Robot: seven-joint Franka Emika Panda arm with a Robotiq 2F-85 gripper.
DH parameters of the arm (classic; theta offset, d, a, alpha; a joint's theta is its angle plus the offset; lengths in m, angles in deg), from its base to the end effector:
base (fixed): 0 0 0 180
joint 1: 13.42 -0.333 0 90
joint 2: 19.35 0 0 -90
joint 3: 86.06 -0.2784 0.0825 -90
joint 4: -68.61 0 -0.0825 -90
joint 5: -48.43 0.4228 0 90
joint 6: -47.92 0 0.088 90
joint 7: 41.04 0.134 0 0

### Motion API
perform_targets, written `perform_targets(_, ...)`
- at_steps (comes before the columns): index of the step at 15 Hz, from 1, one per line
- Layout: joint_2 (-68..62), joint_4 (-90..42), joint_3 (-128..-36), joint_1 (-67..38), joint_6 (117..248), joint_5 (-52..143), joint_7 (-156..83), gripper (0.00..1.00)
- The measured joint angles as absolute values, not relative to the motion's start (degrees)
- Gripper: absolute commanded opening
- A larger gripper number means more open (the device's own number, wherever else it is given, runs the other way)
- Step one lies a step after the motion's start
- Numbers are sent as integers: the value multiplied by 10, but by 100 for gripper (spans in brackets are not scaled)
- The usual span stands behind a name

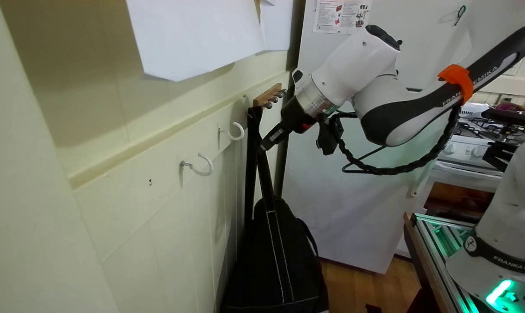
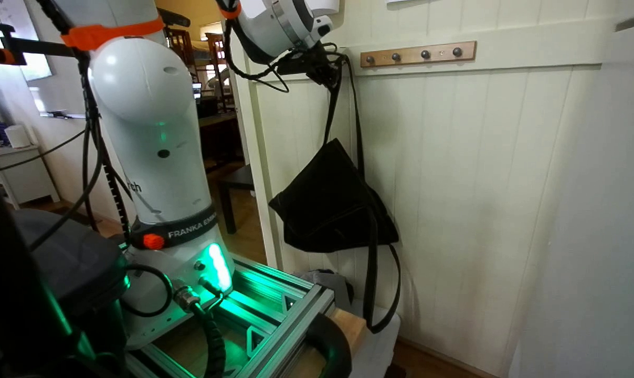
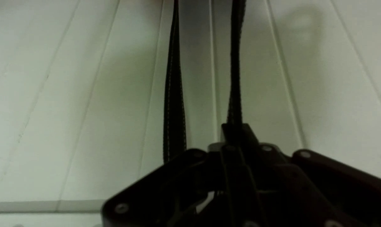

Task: Move the bag to next hook on the left

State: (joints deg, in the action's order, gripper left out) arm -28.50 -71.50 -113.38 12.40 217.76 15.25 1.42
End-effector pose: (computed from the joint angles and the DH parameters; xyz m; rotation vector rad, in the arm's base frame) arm 0.5558 0.0465 0.3370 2.8518 -0.2239 1.0492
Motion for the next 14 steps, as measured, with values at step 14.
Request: perform_targets(14,-358,-749,-1135,99,2207,146,-24,2)
